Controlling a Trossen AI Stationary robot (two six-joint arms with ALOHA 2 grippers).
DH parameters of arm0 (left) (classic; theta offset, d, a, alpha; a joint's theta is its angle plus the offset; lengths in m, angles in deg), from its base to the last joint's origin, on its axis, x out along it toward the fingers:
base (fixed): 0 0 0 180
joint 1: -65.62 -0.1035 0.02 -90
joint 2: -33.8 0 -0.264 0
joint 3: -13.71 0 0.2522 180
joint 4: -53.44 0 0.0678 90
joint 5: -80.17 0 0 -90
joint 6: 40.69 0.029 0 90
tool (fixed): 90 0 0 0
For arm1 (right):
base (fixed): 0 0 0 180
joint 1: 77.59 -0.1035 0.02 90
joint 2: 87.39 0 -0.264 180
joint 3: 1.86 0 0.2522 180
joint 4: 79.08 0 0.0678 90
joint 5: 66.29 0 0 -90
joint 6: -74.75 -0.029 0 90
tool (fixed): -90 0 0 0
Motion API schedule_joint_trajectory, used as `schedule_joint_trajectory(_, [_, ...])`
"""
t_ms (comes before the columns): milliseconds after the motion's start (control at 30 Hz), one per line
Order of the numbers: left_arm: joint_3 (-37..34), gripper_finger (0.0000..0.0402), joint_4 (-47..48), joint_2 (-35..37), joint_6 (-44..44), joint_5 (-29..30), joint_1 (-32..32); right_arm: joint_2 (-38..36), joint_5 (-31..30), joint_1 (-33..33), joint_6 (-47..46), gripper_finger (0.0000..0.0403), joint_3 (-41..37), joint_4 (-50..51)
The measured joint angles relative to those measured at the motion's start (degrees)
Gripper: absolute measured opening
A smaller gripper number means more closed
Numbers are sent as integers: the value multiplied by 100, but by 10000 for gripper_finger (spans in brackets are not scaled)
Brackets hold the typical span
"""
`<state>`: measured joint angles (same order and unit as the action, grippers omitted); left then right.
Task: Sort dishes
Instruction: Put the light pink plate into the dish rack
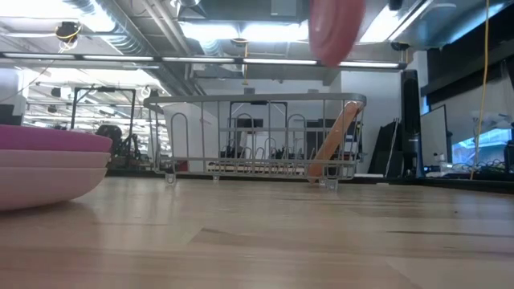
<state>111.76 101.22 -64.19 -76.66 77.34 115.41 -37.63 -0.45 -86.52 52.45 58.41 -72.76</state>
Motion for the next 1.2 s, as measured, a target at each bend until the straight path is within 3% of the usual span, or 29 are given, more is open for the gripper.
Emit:
schedule_joint_trajectory(67, [0, 155, 2, 0, -4, 0, -12, 5, 125, 117, -68, 7, -646, -1271])
schedule_joint_trajectory(233, [0, 155, 2, 0, -4, 0, -93, 341, -229, 269, -884, 7, -1730, -2927])
schedule_joint_trajectory(433, [0, 155, 25, 0, 23, -12, -197, 1075, -720, 258, -1483, 7, -2147, -4678])
schedule_joint_trajectory(733, [-2, 155, 102, 0, -6, -175, -253, 1951, -1552, 258, -2131, 7, -2143, -5020])
schedule_joint_trajectory(1200, [-2, 155, 133, 0, -28, -303, -266, 2066, -1727, 258, -2570, 7, -2141, -4784])
